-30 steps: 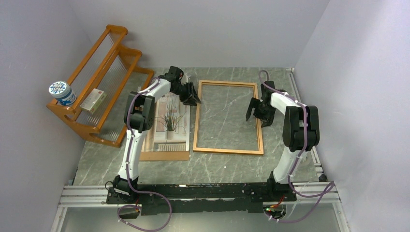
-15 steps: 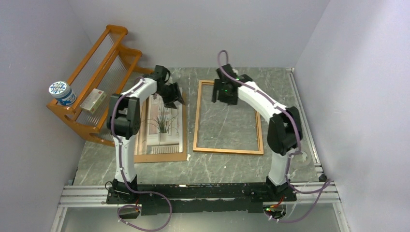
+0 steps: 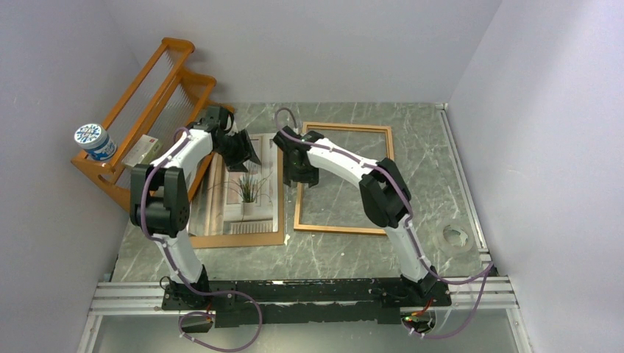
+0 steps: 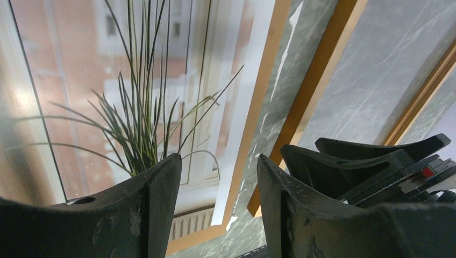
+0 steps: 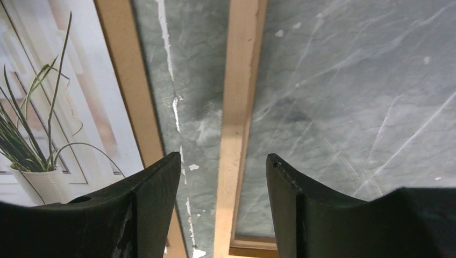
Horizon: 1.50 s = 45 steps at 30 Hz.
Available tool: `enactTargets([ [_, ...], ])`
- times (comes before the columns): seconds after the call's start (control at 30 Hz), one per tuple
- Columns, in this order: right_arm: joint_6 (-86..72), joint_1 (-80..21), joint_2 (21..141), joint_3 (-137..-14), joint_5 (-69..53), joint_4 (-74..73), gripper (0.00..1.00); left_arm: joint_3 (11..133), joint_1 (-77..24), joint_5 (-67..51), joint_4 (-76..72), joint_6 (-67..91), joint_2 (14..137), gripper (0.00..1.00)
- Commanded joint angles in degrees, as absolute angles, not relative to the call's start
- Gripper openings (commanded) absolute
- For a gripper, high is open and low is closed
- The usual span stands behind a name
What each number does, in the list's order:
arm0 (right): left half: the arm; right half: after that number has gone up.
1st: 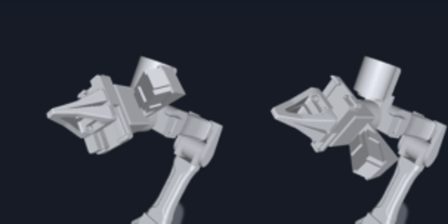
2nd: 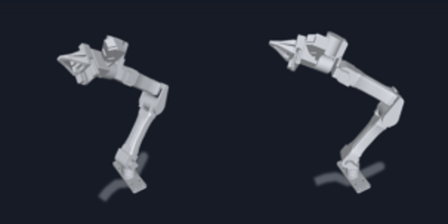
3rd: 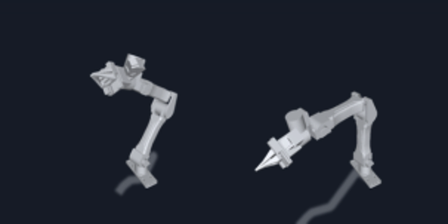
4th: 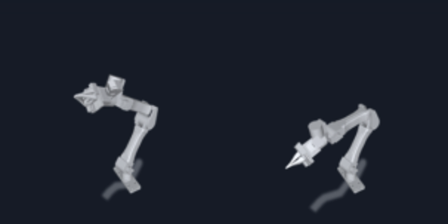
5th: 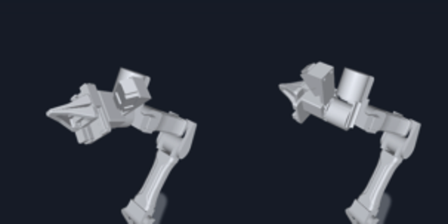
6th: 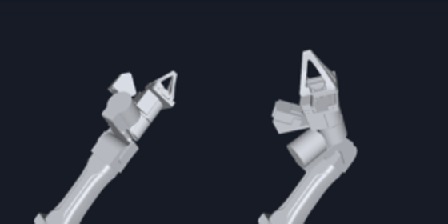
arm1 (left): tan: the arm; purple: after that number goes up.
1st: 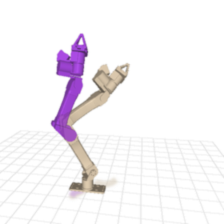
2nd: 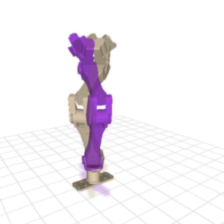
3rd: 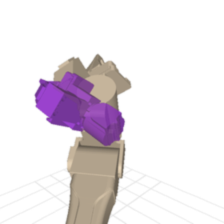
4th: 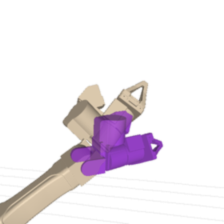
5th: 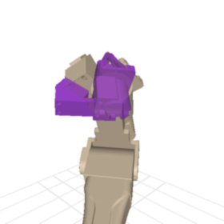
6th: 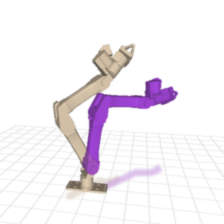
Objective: Put the photo into the frame
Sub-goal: Adjust the photo frame item on the photo frame.
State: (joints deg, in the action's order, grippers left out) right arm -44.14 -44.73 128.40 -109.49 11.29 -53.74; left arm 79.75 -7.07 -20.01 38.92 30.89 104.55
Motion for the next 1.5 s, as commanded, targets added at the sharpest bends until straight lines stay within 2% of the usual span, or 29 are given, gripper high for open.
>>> enactTargets([
  [0.0,-46.18,-46.63,130.18,-114.82,17.17,-59.62,0.61,75.73,-6.99,-19.04,38.22,30.74,100.62,0.60],
  [0.37,-46.70,-48.11,135.50,-119.06,19.69,-64.12,0.49,70.57,-6.77,-19.37,35.97,31.86,98.95,0.60],
  [0.5,-47.51,-48.14,135.51,-118.88,18.72,-64.21,0.37,69.72,-6.77,-20.98,35.27,32.32,99.25,0.61],
  [0.6,-48.08,-48.16,134.21,-117.77,17.41,-63.45,0.20,69.09,-6.77,-23.62,34.19,33.54,99.94,0.62],
  [0.67,-48.33,-48.16,132.61,-117.16,16.56,-62.71,0.12,68.83,-6.77,-26.75,32.35,34.31,100.77,0.64],
  [0.77,-48.34,-48.12,130.59,-117.20,15.56,-62.13,0.04,69.14,-6.68,-32.02,29.59,35.48,102.82,0.66],
  [0.97,-48.18,-47.99,126.00,-115.67,13.11,-59.43,0.00,71.74,-6.59,-40.60,22.38,38.01,108.00,0.70],
  [1.27,-46.59,-46.91,118.83,-106.14,8.65,-51.31,0.00,76.38,-6.76,-52.14,8.68,42.04,116.12,0.84],
  [1.47,-44.64,-46.93,115.84,-101.06,5.01,-45.31,0.00,78.18,-8.28,-57.97,0.58,46.40,120.35,0.86],
])
